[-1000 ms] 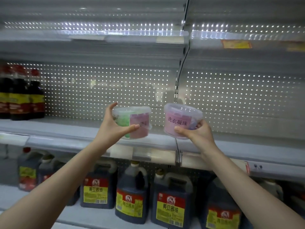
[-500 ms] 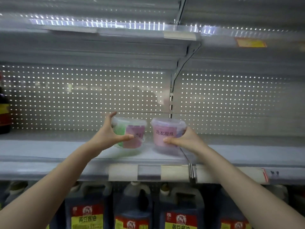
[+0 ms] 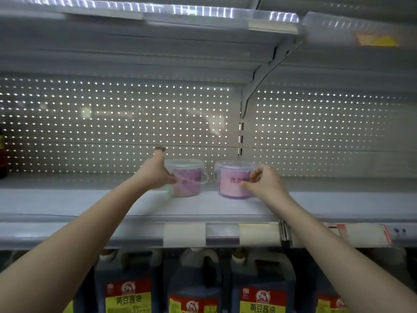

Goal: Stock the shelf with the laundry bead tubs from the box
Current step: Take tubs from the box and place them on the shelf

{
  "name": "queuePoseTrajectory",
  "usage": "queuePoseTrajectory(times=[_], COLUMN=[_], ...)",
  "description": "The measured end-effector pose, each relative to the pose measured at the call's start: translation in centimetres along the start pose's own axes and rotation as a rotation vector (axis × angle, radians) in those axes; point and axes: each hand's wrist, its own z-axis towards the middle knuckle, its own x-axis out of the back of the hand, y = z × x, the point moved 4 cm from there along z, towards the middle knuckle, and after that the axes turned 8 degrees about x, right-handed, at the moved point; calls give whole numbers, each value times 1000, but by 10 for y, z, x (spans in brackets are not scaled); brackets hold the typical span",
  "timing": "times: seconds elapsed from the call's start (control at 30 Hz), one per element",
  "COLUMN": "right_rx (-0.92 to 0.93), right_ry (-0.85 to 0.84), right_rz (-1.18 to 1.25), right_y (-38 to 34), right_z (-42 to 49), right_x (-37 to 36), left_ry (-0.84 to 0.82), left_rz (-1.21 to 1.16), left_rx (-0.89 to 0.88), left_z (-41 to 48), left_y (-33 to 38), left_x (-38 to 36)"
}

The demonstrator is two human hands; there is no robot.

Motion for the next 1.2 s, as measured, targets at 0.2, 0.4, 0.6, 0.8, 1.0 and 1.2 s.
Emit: queuePoseTrajectory(times=[0.2, 0.4, 0.6, 0.8, 1.0, 1.2], right_rx=[47, 102, 58, 68, -34, -219], right_ry=[-223, -110, -33, 3, -106, -153], right_rz=[8, -60, -278, -502, -777, -850], right_y=[2, 17, 69, 151, 241, 314], right_z=[-3, -26, -83, -167, -257, -333], right_x=[-8, 36, 118, 230, 318, 387], left_ry=[-47, 11, -38, -74, -155, -257], left_rz=[-25, -95, 73, 85, 150, 226], left_rx=[-34, -238, -424, -537, -686, -783], left_z=[-7, -47, -104, -179, -254, -315], left_y=[-1, 44, 115, 210, 286, 338], left_x=[-5, -24, -88, -185, -297, -398])
